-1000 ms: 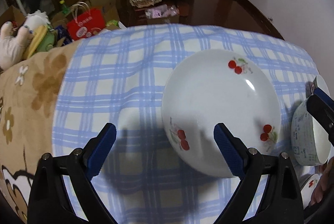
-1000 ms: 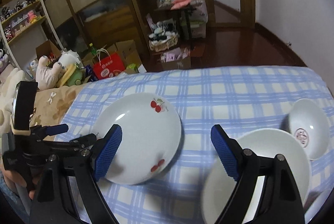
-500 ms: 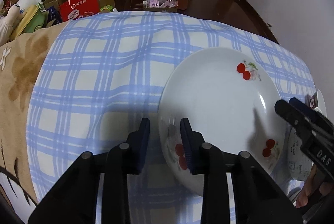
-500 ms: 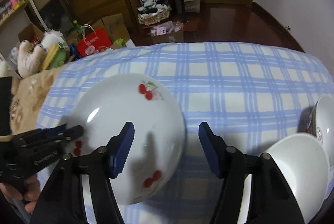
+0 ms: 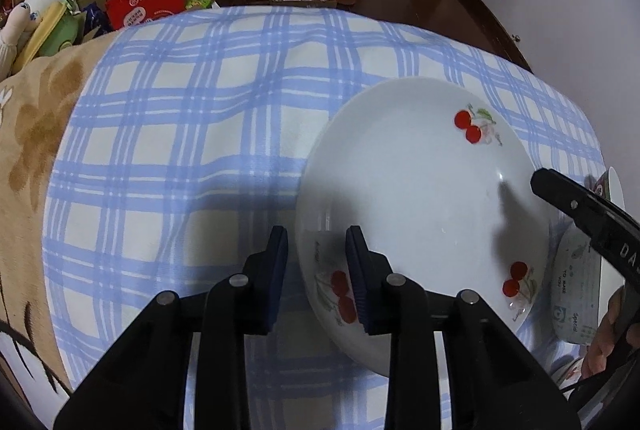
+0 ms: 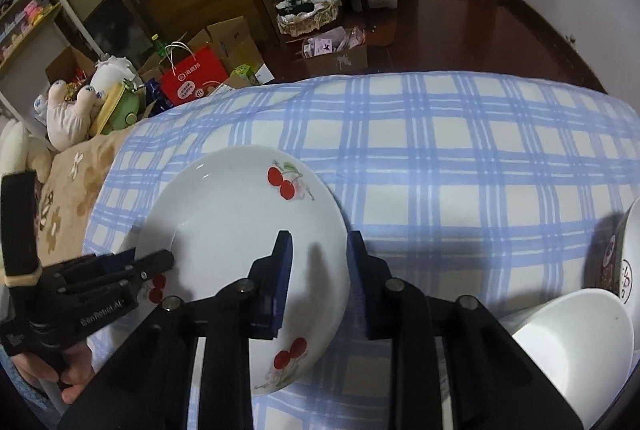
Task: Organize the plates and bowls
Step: 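Close the left tool on another cherry plate rim while the right tool grips a plate, then lower the right tool's plate onto the plate stack while the left tool carries its plate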
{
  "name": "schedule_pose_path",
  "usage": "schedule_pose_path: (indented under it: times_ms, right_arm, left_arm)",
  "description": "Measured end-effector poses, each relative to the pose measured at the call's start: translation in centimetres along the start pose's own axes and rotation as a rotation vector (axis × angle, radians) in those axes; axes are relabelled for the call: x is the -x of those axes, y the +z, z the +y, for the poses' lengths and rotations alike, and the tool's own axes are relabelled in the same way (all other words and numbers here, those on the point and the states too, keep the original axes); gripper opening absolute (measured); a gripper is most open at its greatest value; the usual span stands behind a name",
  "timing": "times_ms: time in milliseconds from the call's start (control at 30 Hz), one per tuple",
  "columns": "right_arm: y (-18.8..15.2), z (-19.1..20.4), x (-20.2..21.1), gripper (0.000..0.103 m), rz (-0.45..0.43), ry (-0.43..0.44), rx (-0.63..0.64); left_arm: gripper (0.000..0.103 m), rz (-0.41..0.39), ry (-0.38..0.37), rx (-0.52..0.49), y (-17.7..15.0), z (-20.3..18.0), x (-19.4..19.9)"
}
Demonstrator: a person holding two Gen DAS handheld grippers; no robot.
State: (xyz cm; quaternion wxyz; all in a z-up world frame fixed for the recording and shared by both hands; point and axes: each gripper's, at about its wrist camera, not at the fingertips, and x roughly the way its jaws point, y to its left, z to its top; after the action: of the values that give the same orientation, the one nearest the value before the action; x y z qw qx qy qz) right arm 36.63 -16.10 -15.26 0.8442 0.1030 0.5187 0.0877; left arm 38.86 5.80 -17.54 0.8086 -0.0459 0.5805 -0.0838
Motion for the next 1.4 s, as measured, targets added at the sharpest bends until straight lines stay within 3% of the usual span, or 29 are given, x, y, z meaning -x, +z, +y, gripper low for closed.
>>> schedule_pose_path:
  times_ms: [133,300,400,467,833,1400]
  right_arm:
    - [0.1,0.1,-1.2,0.028,0.071,-0.001,0.007]
    - [-0.1,0.0,-1.4,0.017,0.079,-0.044,0.013]
    - [0.0,-0.1,-1.3,0.015,0.085,-0.034,0.007]
    - [-0.1,-0.4,-1.1,0.008,0.081,-0.024,-0.003]
    - [-1.5,0.1,0.7,0.008,0.036,0.027,-0.032]
    - [-3.8,1.5,6.7,0.008,-0.059,0.077,-0.020]
  left_arm:
    - [0.027,0.005,-0.003,0.003,0.0,-0.2,-0.4]
    - [0.024,0.003,-0.018,0.033,-0.5,0.0,0.0]
    - [0.023,0.008,-0.025,0.015,-0.6,0.1,0.2]
    - [0.023,0.005,-0.031,0.030,-0.8,0.4,0.4]
    - [0.022,-0.015,-0.030,0.077,-2.7,1.1,2.4]
    - [0.022,-0.094,-0.026,0.038,-4.9,0.2,8.8]
